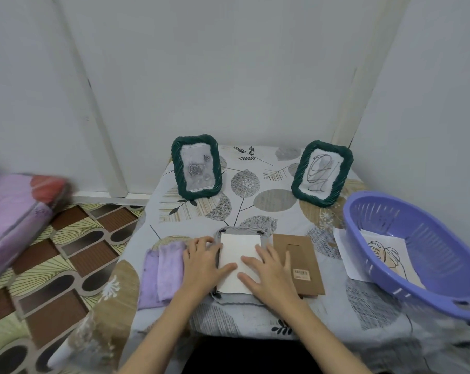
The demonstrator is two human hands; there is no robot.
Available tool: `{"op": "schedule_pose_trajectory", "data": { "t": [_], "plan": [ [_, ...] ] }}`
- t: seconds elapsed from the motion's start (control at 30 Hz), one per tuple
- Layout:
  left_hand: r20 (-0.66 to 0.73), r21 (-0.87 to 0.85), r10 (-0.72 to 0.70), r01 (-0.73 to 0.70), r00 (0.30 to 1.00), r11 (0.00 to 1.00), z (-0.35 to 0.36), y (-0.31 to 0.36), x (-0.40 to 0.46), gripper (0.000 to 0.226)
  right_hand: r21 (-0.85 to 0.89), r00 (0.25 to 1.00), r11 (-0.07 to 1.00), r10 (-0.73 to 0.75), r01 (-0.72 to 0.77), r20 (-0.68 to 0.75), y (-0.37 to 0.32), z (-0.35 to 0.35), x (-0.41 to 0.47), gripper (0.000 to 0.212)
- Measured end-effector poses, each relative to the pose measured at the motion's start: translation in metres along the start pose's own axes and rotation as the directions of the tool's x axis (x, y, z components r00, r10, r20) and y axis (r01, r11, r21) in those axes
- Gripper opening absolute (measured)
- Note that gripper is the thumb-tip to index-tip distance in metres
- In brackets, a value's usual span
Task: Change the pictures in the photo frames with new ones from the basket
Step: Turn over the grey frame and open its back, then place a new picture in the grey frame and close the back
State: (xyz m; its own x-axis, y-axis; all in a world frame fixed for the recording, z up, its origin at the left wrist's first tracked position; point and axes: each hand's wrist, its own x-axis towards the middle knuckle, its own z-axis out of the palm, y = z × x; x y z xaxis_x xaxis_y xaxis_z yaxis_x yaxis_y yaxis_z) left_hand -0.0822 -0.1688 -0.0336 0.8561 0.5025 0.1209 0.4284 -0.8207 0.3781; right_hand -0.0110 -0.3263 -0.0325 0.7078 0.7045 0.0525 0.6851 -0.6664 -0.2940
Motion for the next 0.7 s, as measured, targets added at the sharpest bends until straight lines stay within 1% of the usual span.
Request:
{"op": "schedule_pose_trajectory", "data": {
  "t": [0.1,0.13,0.23,0.3,0.47,0.5,0.53,0.6,0.63,0.7],
  "plan": [
    [0.014,-0.038,-0.028,0.029,1.0,0.999,0.0018,0.0007,-0.0012,0.094,0.004,0.999,0.999,0.032,-0.032,0.007,0.0026,0.0043,0.0003,0.083],
    [0.014,-0.057,-0.05,0.05,0.999,0.997,0.0021,0.0009,-0.0007,0.088,0.006,0.999,0.999,0.037,-0.037,0.005,0.0026,0.0043,0.0004,0.082],
    [-0.008,-0.128,-0.107,0.106,0.994,0.986,0.0033,0.0005,0.0024,0.061,0.013,0.999,0.999,0.044,-0.044,-0.004,0.0046,0.0071,0.0009,0.08],
    [-0.017,-0.183,-0.137,0.132,0.99,0.974,0.0028,-0.0004,0.004,0.053,0.035,0.999,0.998,0.049,-0.048,-0.025,0.0053,0.0096,-0.0003,0.08],
    [-0.139,-0.264,-0.116,0.076,0.984,0.962,0.0007,0.0027,0.0034,0.031,0.062,0.997,0.997,0.055,-0.052,-0.046,0.005,0.0111,-0.0018,0.081],
    [-0.141,-0.277,-0.111,0.068,0.984,0.959,-0.0003,0.0033,0.0034,0.03,0.058,0.998,0.997,0.051,-0.048,-0.041,0.0051,0.0108,-0.0015,0.081],
    [-0.121,-0.288,-0.098,0.059,0.988,0.956,-0.0016,0.004,0.0035,0.035,0.054,0.998,0.997,0.048,-0.046,-0.037,0.0054,0.0108,-0.0011,0.081],
    [-0.056,-0.289,-0.039,0.021,0.998,0.957,-0.0044,0.0051,0.0032,0.055,0.055,0.998,0.998,0.047,-0.045,-0.04,0.0065,0.011,-0.001,0.08],
    [-0.027,-0.276,-0.007,-0.001,1.0,0.961,-0.0052,0.0053,0.0027,0.059,0.055,0.998,0.997,0.049,-0.046,-0.04,0.0065,0.0106,-0.0012,0.079],
    [-0.008,-0.238,0.033,-0.034,0.999,0.971,-0.006,0.0052,0.0025,0.05,0.044,0.999,0.998,0.048,-0.047,-0.021,0.0045,0.0074,-0.0024,0.082]
  ]
}}
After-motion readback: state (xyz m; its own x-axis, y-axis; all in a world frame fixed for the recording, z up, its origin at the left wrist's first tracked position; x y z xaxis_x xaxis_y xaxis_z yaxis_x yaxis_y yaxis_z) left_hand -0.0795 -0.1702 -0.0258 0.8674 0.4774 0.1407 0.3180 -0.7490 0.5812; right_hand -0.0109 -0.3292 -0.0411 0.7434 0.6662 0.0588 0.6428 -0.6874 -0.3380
